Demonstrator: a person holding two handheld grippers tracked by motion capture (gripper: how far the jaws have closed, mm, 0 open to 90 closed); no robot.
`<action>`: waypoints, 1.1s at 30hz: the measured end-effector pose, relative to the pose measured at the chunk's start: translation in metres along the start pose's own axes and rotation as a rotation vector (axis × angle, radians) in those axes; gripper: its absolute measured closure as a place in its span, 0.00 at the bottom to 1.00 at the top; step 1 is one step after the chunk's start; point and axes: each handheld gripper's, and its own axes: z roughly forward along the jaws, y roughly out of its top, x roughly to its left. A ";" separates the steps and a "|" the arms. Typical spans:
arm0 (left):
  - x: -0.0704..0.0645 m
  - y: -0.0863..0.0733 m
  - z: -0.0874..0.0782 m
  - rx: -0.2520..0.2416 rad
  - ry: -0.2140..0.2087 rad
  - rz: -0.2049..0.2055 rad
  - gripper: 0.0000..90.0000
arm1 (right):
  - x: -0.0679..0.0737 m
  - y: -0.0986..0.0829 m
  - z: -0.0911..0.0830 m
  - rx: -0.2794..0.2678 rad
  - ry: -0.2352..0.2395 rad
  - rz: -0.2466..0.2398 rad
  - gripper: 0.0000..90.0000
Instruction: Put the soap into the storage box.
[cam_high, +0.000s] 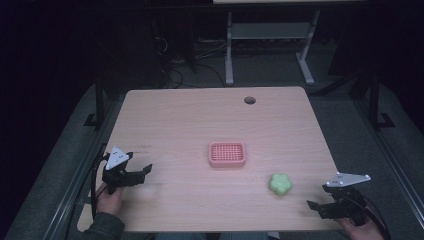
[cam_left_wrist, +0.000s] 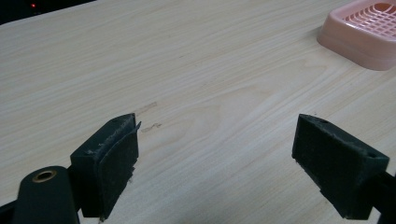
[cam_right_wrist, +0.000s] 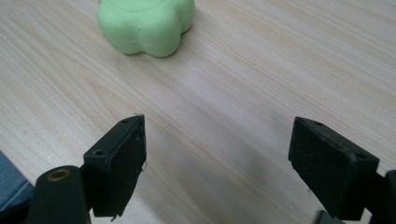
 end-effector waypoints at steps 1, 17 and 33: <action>0.000 0.000 0.000 -0.001 0.002 0.003 0.16 | 0.000 0.000 0.000 -0.002 0.000 -0.005 0.21; -0.007 0.001 0.001 -0.003 -0.030 0.036 0.16 | 0.010 0.010 0.002 -0.004 0.007 -0.065 0.21; -0.007 0.003 0.000 -0.012 -0.025 0.053 0.16 | 0.024 0.035 0.009 0.057 0.030 -0.099 0.17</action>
